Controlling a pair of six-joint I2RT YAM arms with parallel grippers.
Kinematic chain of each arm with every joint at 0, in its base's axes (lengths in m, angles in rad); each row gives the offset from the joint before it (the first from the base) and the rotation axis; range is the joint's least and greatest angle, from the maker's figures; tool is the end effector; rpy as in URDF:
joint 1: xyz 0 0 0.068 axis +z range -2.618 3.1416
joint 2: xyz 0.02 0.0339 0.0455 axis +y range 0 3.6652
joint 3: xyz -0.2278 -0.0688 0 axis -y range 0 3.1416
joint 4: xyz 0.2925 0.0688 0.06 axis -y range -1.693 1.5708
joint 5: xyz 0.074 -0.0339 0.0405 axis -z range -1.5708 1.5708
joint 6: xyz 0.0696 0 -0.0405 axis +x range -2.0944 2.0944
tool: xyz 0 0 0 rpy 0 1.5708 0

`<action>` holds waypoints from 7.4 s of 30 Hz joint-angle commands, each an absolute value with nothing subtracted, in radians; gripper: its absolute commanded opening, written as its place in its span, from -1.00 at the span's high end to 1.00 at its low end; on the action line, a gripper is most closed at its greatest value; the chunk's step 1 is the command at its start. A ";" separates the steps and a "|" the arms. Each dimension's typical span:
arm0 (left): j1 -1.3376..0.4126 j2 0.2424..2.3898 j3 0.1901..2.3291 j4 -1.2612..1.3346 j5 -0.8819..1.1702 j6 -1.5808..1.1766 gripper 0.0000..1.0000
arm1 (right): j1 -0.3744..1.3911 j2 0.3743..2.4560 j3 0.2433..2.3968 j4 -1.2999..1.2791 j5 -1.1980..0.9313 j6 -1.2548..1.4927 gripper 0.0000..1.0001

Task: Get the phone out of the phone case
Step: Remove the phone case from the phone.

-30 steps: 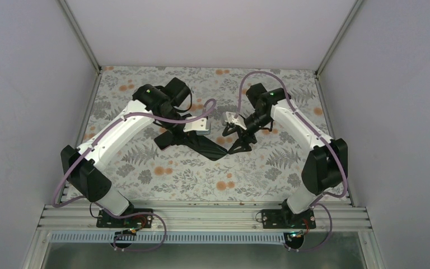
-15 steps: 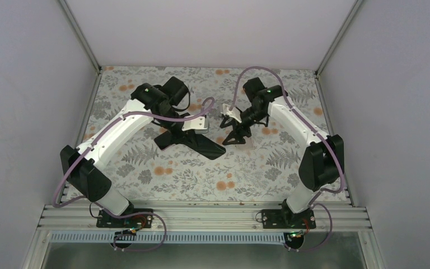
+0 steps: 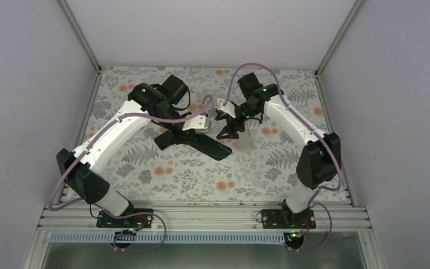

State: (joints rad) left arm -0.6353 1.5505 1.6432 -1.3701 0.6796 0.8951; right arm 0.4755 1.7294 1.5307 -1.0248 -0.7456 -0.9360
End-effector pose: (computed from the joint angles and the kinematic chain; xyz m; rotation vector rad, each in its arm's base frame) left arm 0.2462 -0.2359 0.3054 1.9256 1.8062 -0.8737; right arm 0.3315 0.2238 0.2219 -1.7608 1.8005 0.8561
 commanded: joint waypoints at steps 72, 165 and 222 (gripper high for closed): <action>-0.609 1.509 1.644 -1.359 0.718 0.927 0.95 | 0.403 1.639 1.554 -1.098 -0.751 -1.012 -0.73; -0.655 1.541 1.515 0.072 -0.097 0.593 -0.80 | 0.405 1.882 2.091 -0.473 -0.619 -0.116 0.93; -0.561 1.600 1.528 0.099 -0.103 0.344 -0.61 | 0.425 1.852 2.000 -0.431 -0.645 -0.074 0.94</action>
